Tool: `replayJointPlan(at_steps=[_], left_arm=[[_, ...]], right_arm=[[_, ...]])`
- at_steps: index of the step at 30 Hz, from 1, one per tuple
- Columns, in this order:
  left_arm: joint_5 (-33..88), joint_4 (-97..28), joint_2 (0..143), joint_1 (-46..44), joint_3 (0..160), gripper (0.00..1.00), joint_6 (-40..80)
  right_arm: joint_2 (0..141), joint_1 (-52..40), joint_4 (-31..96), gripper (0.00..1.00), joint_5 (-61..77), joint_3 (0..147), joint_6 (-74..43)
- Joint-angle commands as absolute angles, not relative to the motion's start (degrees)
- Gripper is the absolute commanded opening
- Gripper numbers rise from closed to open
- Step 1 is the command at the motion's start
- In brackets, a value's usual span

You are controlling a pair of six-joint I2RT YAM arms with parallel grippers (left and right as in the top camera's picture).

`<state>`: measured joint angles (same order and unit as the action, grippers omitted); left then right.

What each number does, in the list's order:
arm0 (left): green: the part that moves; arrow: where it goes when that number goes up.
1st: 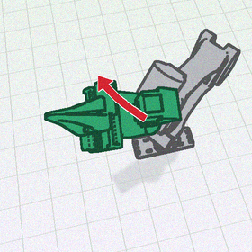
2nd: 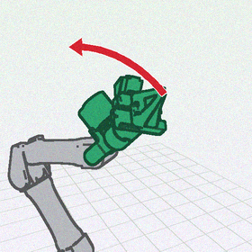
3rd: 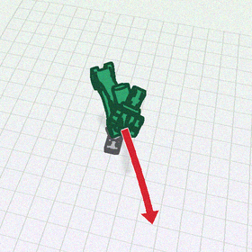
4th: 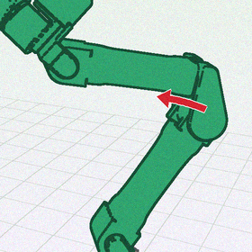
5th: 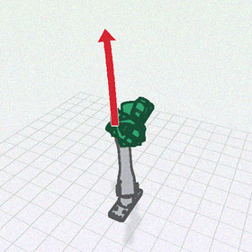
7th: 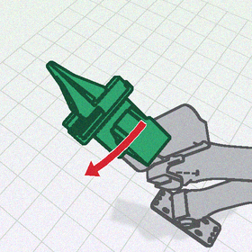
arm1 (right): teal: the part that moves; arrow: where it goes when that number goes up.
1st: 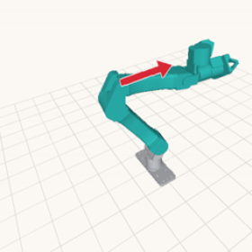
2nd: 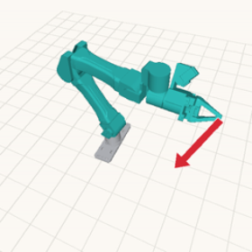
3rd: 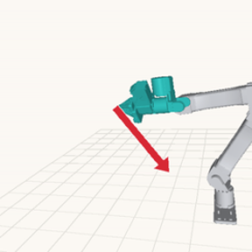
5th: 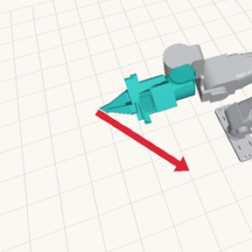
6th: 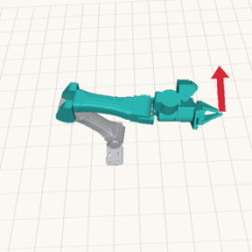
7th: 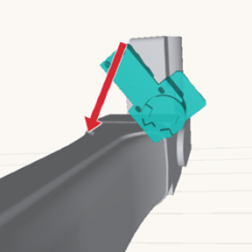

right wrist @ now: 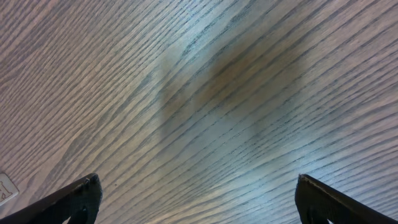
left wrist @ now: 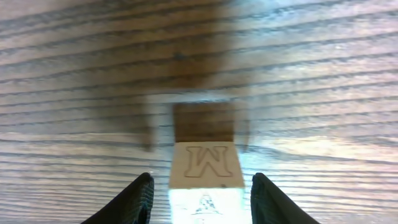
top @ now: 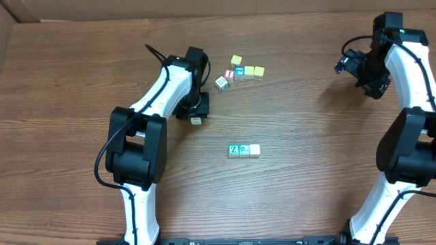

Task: Flip 5 blocks

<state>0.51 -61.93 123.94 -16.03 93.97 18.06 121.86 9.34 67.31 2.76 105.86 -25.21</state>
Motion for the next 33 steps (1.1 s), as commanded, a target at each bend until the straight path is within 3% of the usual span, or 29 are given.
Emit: replayJointPlan(at_steps=[1, 12, 16, 33], left_arm=[[2.4, -62.1, 124.7, -16.3, 95.0, 0.43, 18.4], [2.4, -62.3, 124.8, -16.6, 95.0, 0.34, 18.4], [2.9, -63.2, 124.7, -16.6, 95.0, 0.23, 18.4], [4.0, -71.1, 111.8, -19.9, 95.0, 0.24, 19.8]], right_arm=[[120.6, 9.4, 67.2, 1.00, 2.7, 107.0, -24.8], [120.6, 9.4, 67.2, 1.00, 2.7, 107.0, -24.8], [120.6, 9.4, 67.2, 1.00, 2.7, 107.0, -24.8], [120.6, 9.4, 67.2, 1.00, 2.7, 107.0, -24.8]])
